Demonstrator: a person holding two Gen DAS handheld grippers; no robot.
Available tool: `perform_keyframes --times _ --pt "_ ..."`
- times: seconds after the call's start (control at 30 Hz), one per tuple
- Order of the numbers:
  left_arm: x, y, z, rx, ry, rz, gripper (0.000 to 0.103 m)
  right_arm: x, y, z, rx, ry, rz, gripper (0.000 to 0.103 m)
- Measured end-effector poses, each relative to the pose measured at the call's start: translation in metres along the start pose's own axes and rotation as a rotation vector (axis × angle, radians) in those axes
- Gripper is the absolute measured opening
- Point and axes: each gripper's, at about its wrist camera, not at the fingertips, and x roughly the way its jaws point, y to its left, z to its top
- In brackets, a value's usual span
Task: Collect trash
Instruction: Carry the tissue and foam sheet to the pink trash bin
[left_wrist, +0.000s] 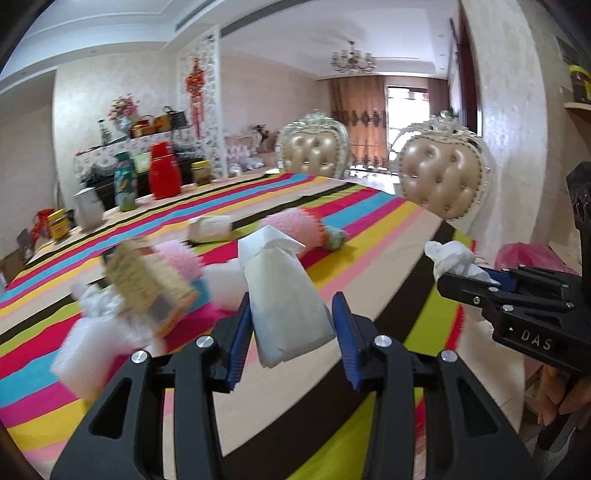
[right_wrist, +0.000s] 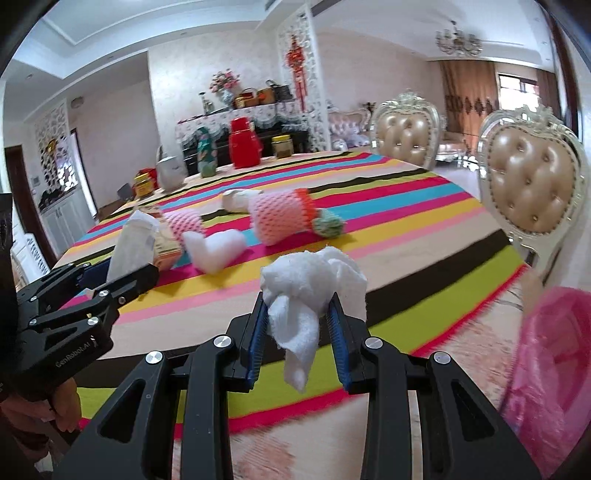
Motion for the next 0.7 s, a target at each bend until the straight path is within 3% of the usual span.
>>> perform_keyframes --times 0.37,0.7 --pt "0.038 -0.091 0.021 0.101 -0.014 -0.220 0.041 -0.043 -0.078 -0.013 0.102 -0.047 -0.183 0.032" --pt "0.063 -0.193 0.041 0.185 -0.010 -0.503 0.042 -0.095 -0.169 -0.045 0.232 -0.047 -0.409 0.032"
